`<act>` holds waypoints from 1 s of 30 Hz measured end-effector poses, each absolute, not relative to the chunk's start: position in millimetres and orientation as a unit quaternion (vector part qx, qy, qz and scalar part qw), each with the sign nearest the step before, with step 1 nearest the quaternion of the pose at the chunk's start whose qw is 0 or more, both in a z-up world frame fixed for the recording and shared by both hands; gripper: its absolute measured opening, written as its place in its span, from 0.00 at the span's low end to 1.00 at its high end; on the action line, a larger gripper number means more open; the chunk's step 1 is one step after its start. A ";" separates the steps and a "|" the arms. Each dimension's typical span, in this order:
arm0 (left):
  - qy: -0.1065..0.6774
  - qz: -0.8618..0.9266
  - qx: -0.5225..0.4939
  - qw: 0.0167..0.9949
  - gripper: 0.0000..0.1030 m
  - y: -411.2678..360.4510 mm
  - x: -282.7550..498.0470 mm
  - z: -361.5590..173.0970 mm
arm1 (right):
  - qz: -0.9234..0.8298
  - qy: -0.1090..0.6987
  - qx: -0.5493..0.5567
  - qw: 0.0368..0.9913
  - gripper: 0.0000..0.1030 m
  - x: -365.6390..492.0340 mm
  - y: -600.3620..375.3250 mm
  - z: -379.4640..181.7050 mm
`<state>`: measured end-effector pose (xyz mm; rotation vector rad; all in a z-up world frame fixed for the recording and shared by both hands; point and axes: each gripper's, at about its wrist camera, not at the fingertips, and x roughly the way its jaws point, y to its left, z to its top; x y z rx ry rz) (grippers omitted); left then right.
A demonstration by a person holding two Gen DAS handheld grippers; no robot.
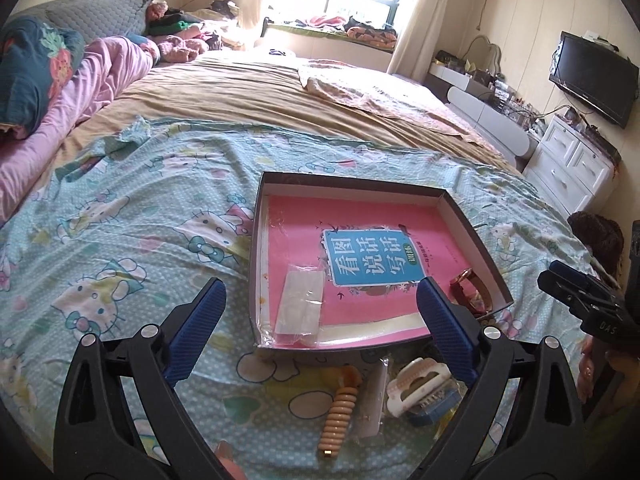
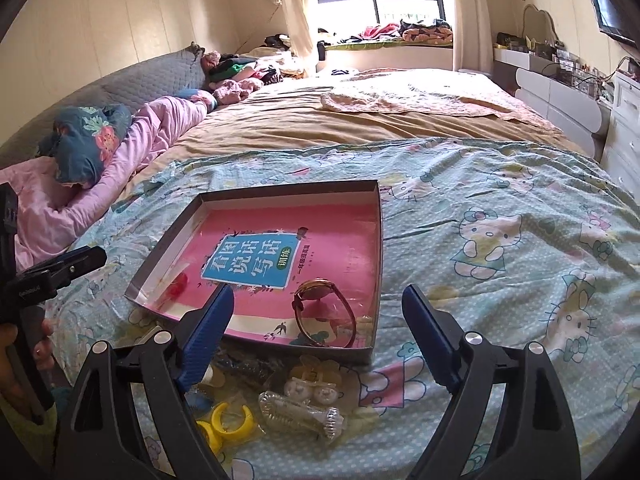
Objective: Organize jewelry
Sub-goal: 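Open the right tool releasing the watch while the left tool releases the sleeve in the tray, then grasp the small clear bag with the left tool while the right tool grasps the silver bangle packet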
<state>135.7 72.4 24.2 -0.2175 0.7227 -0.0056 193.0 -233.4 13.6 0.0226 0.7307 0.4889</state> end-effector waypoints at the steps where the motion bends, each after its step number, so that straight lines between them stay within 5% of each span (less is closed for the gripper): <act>1: 0.351 -0.003 -0.108 0.930 0.87 72.8 133.5 25.5 | 0.238 0.353 0.011 0.905 0.82 190.1 -233.4 14.8; 30: 0.365 -0.028 -0.080 0.927 0.84 41.3 89.6 16.3 | 0.274 0.385 -0.010 0.881 0.83 133.3 -242.1 -3.2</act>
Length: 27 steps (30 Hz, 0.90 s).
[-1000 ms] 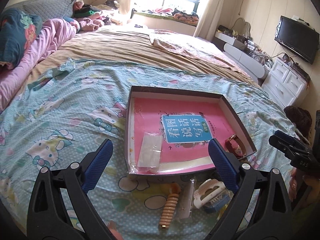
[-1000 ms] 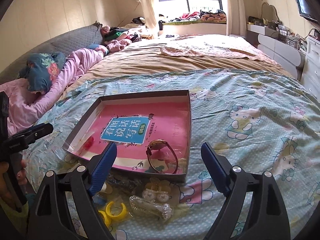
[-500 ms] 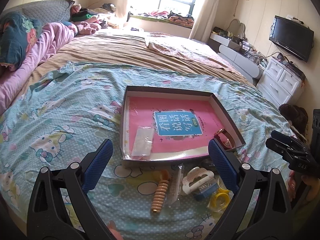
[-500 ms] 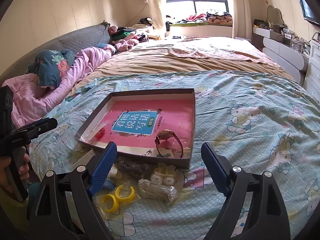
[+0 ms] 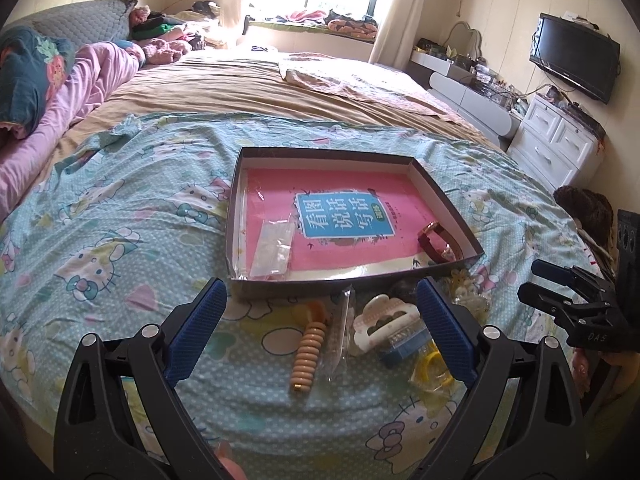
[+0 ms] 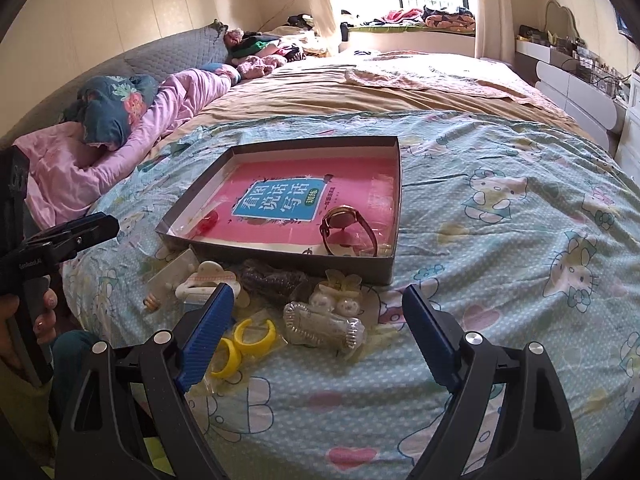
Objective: Organize jewelry
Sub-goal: 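Grasp the small clear bag with the left tool while the right tool grasps the silver bangle packet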
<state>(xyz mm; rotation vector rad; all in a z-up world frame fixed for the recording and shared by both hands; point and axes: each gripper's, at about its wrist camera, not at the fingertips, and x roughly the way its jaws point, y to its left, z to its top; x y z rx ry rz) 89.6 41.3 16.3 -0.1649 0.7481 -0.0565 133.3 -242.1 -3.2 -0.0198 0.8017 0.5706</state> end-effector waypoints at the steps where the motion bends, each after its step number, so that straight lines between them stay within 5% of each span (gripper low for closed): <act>1: 0.368 -0.028 -0.079 0.926 0.82 40.3 88.6 14.1 | 0.275 0.386 -0.010 0.880 0.83 133.6 -242.4 -3.7; 8: 0.391 -0.027 -0.072 0.917 0.71 36.5 84.0 -3.2 | 0.283 0.395 -0.012 0.874 0.83 129.8 -241.8 -10.7; 21: 0.426 -0.054 -0.057 0.901 0.24 22.6 88.5 -28.5 | 0.289 0.424 -0.015 0.858 0.83 123.4 -237.5 -31.8; 27: 0.442 -0.060 -0.058 0.893 0.18 18.5 94.1 -41.2 | 0.284 0.441 -0.004 0.852 0.83 128.5 -234.5 -44.4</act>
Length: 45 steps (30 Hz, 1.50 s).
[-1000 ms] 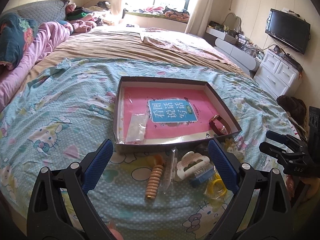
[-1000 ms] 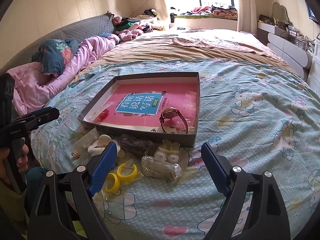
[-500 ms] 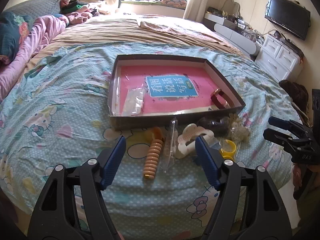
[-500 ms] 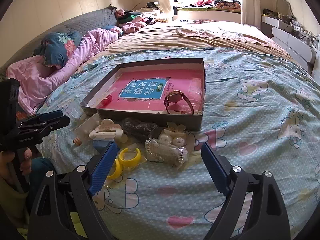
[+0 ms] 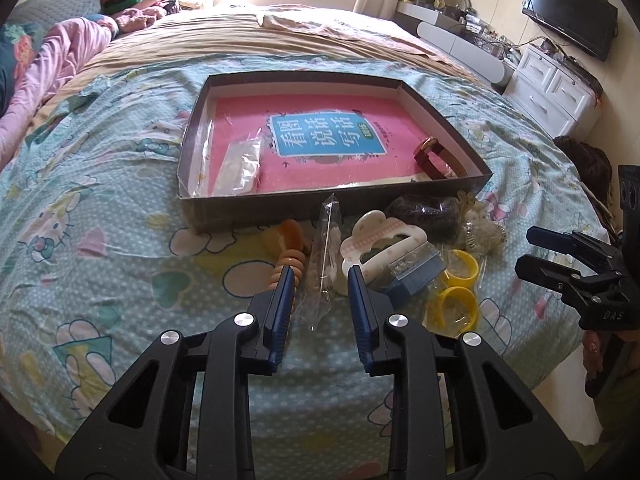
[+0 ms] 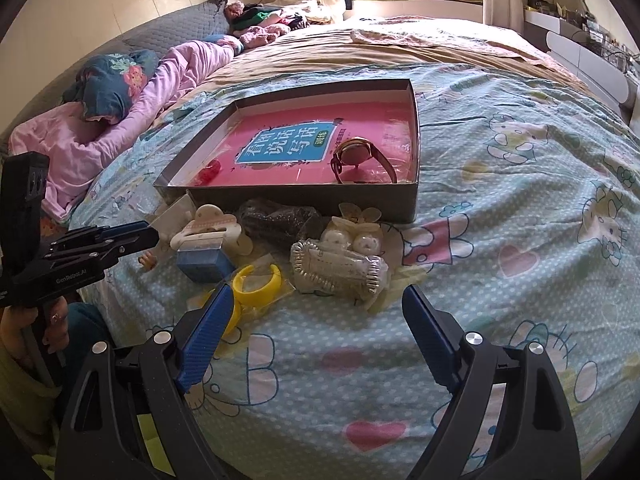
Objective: Organize jewelry
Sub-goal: 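Grasp the small clear bag with the left tool while the right tool grasps the silver bangle packet, then carry the small bag with the left tool into the tray while the right tool carries the bangle packet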
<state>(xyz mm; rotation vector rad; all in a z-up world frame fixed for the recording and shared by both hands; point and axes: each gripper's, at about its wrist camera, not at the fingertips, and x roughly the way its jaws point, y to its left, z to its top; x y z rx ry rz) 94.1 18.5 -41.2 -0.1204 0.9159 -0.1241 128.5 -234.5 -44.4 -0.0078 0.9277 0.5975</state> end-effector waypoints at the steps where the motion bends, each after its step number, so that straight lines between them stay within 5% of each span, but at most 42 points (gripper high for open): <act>1: 0.443 -0.061 -0.058 0.893 0.16 18.2 94.6 -42.2 | 0.282 0.444 0.000 0.850 0.83 130.3 -233.7 -46.5; 16: 0.451 -0.058 -0.063 0.889 0.15 17.8 104.0 -53.0 | 0.226 0.475 0.052 0.849 0.82 162.8 -219.3 -73.6; 25: 0.450 -0.053 -0.075 0.888 0.12 23.3 111.7 -55.9 | 0.213 0.454 0.018 0.865 0.68 160.5 -210.9 -81.1; 45: 0.386 -0.050 -0.078 0.918 0.08 33.3 88.8 -14.2 | 0.263 0.393 0.017 0.881 0.65 131.1 -229.6 -33.7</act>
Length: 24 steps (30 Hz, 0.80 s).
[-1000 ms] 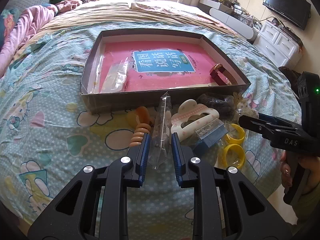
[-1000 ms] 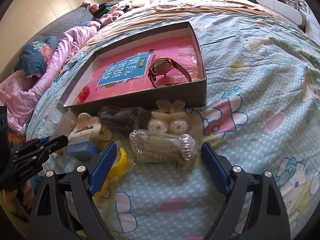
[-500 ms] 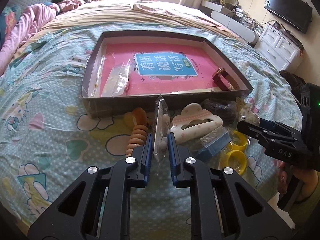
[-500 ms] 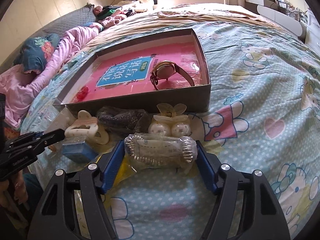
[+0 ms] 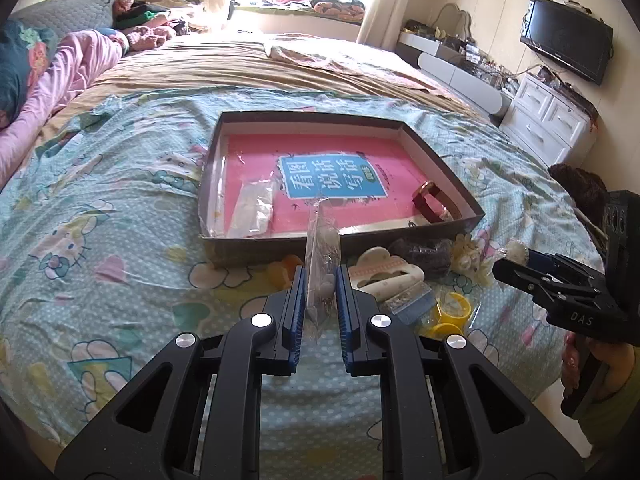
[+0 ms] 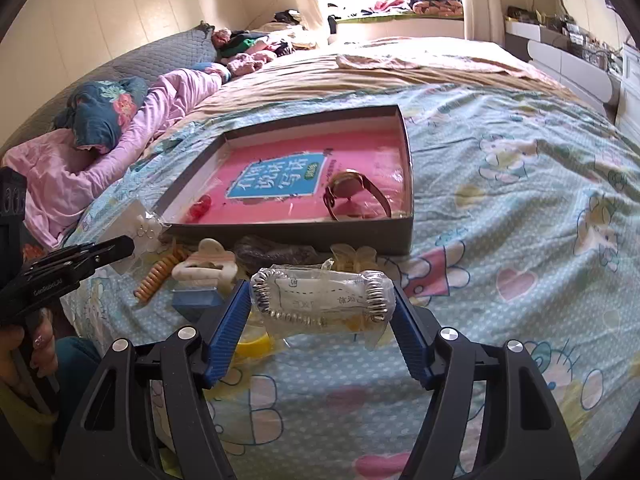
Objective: Organize jewelry
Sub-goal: 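Carry the small bag with the left tool into the tray while the right tool carries the bangle packet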
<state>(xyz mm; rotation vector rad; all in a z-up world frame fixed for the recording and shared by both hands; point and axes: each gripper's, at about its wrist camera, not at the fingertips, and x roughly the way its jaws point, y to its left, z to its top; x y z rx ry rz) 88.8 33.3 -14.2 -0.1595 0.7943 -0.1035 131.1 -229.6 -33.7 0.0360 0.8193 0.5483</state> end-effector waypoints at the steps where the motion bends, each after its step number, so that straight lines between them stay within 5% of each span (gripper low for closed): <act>1: 0.384 -0.049 -0.078 0.919 0.08 35.0 88.9 -13.1 | 0.266 0.389 0.014 0.882 0.65 129.7 -228.0 -30.8; 24: 0.355 -0.016 -0.111 0.928 0.08 67.4 89.3 5.1 | 0.321 0.345 -0.017 0.882 0.65 131.6 -183.7 -0.1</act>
